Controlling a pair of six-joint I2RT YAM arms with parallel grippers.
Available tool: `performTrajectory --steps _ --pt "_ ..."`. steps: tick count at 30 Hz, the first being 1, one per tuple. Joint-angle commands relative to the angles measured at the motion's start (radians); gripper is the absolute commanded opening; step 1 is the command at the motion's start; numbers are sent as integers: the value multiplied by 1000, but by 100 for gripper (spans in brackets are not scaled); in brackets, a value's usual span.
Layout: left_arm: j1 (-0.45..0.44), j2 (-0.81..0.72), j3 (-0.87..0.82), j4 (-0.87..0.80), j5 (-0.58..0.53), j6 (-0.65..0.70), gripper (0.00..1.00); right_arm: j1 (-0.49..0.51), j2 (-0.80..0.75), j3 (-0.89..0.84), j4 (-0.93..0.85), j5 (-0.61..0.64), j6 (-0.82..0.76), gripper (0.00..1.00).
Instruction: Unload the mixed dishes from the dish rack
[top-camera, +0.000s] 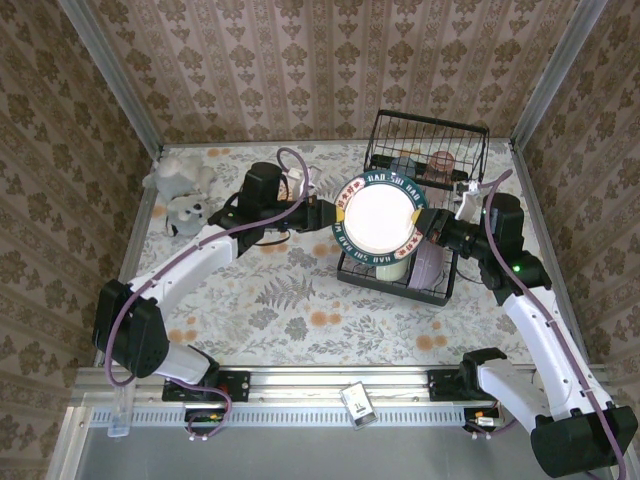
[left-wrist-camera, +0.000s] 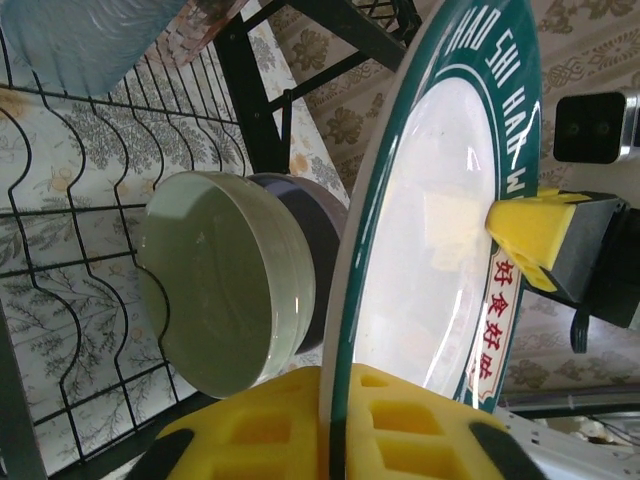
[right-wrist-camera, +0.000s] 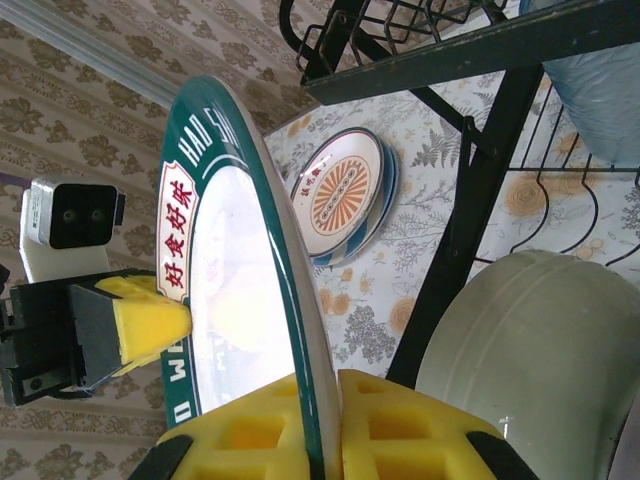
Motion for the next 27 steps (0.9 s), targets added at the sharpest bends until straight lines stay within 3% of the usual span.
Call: performTrajectory --steps 1,2,10,13,17,20,27 --pt "1 10 1 34 2 -22 3 -6 -9 2 79 -55 27 0" --pt "0 9 -1 40 2 -27 0 -5 -8 2 81 -59 27 0" --pt "4 0 -26 82 -25 -78 0 -5 -6 -3 91 -73 20 1" --pt "9 -4 -28 99 -28 -97 0 -5 -4 -4 97 -95 14 24" --pt "21 -18 -27 116 -35 -116 0 -5 -10 -8 99 -117 -6 62" --pt "34 -32 -26 125 -41 -131 0 -5 -26 -10 93 -118 -22 100" --pt "107 -101 -32 99 -68 -138 0 -5 -63 -26 86 -114 -57 100"
